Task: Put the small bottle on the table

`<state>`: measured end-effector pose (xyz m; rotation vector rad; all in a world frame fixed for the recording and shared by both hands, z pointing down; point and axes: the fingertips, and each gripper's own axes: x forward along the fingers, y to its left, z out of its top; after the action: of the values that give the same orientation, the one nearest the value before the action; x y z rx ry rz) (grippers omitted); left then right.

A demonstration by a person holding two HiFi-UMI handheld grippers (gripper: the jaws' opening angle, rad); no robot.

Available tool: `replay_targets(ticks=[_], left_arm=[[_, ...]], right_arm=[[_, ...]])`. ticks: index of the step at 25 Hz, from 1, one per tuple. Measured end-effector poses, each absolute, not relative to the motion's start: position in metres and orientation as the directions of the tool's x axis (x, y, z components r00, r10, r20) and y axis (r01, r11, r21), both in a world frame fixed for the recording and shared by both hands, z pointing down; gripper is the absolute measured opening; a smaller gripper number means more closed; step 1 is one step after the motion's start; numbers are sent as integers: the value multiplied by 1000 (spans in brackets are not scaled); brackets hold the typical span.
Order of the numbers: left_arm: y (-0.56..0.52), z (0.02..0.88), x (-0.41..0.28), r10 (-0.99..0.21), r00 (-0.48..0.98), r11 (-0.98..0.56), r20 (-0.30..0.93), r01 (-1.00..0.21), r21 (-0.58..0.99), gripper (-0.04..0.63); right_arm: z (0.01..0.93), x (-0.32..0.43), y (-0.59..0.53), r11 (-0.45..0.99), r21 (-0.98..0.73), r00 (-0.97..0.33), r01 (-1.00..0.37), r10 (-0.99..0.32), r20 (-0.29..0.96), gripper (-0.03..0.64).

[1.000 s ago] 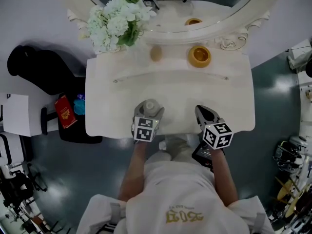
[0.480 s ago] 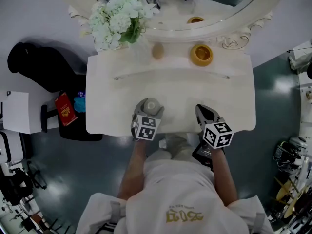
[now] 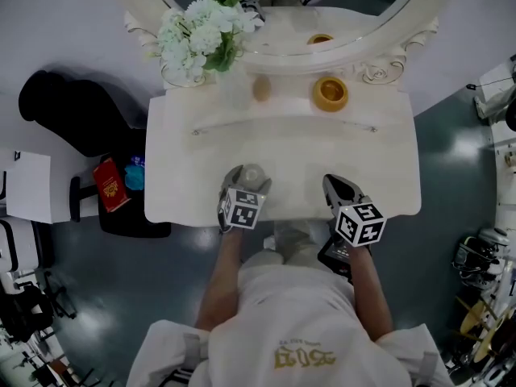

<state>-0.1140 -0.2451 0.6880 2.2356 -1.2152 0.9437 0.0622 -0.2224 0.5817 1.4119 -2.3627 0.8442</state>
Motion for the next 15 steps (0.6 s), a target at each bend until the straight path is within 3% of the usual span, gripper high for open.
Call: replay_targets(ticks=[15], left_arm=[[-209, 661, -142, -604, 384, -468, 699, -880, 79, 391]], right_arm=[[560, 38, -198, 417, -338, -534, -844, -717, 448, 13]])
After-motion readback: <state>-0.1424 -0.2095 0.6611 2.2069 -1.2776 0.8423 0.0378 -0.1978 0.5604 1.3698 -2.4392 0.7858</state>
